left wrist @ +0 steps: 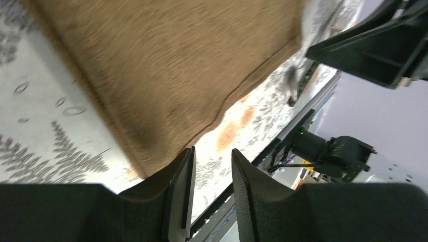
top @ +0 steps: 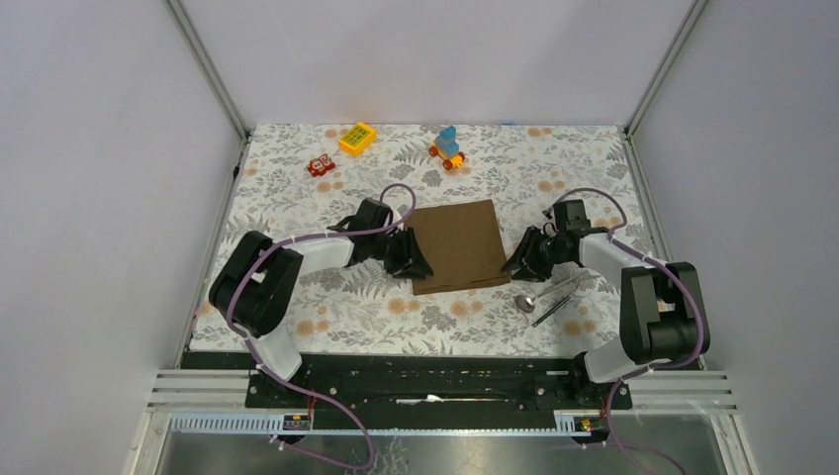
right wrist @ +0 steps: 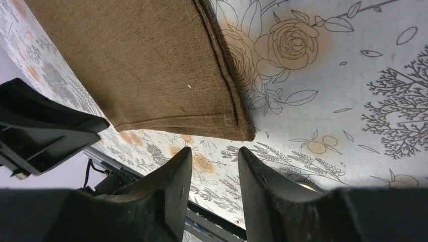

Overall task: Fold the napkin into a case and place the utensils inside
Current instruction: Pick up the top corner of the square-folded napkin from the center of the board, then fold the top corner of the square-folded napkin at the center of the board.

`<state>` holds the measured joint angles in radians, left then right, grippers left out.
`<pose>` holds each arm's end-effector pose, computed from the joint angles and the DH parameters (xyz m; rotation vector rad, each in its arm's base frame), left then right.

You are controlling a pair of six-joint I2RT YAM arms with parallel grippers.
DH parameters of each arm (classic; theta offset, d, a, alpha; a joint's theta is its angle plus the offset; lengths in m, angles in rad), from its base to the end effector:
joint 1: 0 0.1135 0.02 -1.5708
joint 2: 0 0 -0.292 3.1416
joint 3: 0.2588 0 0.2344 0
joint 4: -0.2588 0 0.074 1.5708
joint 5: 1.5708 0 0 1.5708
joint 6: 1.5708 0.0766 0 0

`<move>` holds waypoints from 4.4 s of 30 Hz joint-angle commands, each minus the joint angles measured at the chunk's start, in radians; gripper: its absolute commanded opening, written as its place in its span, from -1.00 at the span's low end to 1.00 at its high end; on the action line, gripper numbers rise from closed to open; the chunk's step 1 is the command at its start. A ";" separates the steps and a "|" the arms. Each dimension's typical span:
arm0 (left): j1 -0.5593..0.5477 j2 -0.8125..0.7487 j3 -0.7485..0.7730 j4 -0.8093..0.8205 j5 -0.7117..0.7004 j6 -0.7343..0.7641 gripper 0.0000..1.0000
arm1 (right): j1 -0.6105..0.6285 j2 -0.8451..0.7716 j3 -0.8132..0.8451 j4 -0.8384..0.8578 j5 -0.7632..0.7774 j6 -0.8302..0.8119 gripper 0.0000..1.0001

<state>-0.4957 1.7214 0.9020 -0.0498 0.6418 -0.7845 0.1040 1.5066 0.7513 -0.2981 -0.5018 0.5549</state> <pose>0.2858 -0.2067 0.1742 -0.0625 2.6770 -1.2896 0.2719 0.0654 0.1706 0.4220 2.6530 0.8794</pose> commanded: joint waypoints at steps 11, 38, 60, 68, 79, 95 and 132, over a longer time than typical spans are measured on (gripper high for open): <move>-0.008 -0.023 -0.092 0.047 -0.069 0.024 -0.36 | -0.012 0.095 0.010 0.090 -0.046 -0.051 -0.15; -0.014 -0.026 -0.143 0.046 -0.090 0.016 -0.40 | -0.012 0.070 0.035 0.072 -0.055 -0.064 -0.16; -0.024 -0.027 -0.147 0.072 -0.089 0.005 -0.41 | -0.013 0.125 0.021 0.166 -0.130 -0.027 -0.15; -0.025 -0.034 -0.145 0.071 -0.089 0.004 -0.41 | -0.013 0.122 0.001 0.157 -0.043 0.009 0.00; -0.028 -0.033 -0.144 0.071 -0.088 0.004 -0.41 | -0.014 0.107 -0.011 0.224 -0.076 0.060 -0.08; -0.029 -0.035 -0.143 0.071 -0.086 0.005 -0.41 | -0.014 0.085 -0.047 0.289 -0.108 0.098 -0.13; -0.046 -0.076 -0.163 0.075 -0.106 -0.024 -0.43 | 0.318 0.403 0.498 0.081 -0.022 -0.045 -1.00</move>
<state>-0.5358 1.6836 0.7486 0.0021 0.5522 -0.7979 0.3843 1.8389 1.1408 -0.1844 -0.5152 0.5217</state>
